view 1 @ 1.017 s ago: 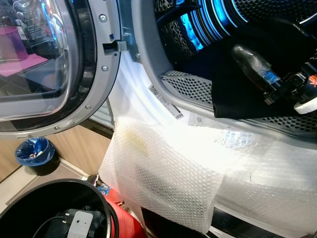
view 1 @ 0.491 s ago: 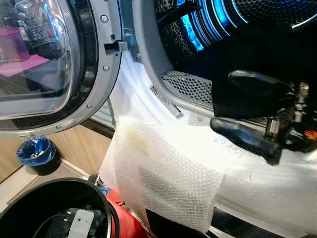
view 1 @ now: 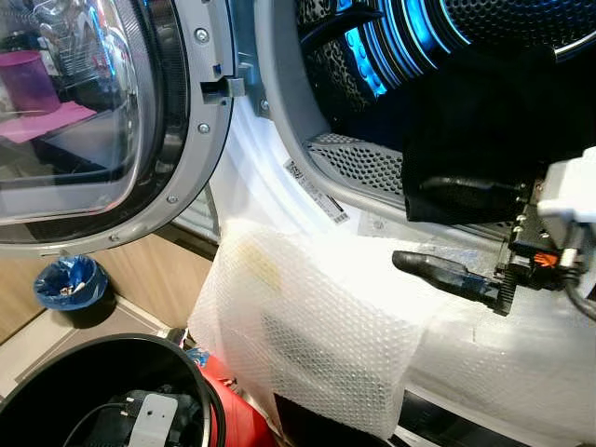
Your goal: Clothes washing
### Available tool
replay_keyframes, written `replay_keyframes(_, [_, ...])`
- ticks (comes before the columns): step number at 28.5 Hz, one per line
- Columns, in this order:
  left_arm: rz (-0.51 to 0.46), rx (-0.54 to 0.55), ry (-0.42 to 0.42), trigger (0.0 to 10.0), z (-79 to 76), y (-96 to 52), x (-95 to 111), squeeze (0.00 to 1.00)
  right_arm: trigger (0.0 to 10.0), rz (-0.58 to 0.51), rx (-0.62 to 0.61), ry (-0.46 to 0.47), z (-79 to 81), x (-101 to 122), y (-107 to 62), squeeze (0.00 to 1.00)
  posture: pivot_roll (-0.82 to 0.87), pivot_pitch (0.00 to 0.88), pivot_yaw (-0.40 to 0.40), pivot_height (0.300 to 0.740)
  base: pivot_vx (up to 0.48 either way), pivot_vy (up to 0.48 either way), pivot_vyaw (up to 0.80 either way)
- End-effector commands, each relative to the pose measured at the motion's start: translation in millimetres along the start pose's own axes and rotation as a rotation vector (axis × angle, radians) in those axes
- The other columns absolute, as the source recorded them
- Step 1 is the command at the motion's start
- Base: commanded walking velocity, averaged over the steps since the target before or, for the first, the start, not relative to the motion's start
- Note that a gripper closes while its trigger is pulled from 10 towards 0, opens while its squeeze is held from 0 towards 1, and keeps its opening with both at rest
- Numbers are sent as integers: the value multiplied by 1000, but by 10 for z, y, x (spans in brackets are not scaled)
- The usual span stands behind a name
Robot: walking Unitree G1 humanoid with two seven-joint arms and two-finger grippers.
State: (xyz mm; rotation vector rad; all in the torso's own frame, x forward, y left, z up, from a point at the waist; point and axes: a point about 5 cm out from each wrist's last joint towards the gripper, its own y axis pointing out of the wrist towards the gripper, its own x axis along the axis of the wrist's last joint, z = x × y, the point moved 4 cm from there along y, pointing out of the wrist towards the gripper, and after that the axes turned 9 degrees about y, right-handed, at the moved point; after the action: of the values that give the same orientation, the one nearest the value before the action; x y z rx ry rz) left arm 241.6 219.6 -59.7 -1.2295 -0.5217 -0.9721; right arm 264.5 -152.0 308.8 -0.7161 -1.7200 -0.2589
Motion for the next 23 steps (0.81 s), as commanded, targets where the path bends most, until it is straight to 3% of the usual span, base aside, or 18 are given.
replay_keyframes(1, [39, -13, -4, 10000, -56, -38, -122, 0, 10000, 52, -52, 6, -104, -42, 4, 0, -100, 75, -6, 740, 0, 0, 0])
replay_keyframes(9, [42, -10, -9, 10000, -61, -41, -128, 0, 10000, 110, -131, 48, -291, -91, 67, 0, -96, 74, -11, 740, 0, 0, 0])
replay_keyframes(14, [43, -4, -15, 10000, -58, -46, -135, 0, 10000, 105, -280, 133, -586, -107, 125, 0, -89, 74, -15, 740, 0, 0, 0])
replay_keyframes(16, [44, -4, -16, 10000, -61, -50, -141, 0, 10000, 87, -348, 164, -723, -88, 127, 0, -87, 73, -15, 740, 0, 0, 0])
replay_keyframes(17, [45, -4, -16, 10000, -64, -53, -146, 0, 10000, 57, -426, 215, -876, -58, 117, 0, -87, 73, -15, 740, 0, 0, 0])
replay_keyframes(22, [46, -3, -16, 10000, -66, -55, -146, 0, 10000, 6, -555, 301, -1136, -6, 85, 0, -86, 73, -14, 740, 0, 0, 0])
replay_keyframes(23, [47, -3, -15, 10000, -67, -57, -149, 0, 10000, -19, -614, 348, -1259, -5, 82, 0, -80, 73, -15, 740, 0, 0, 0])
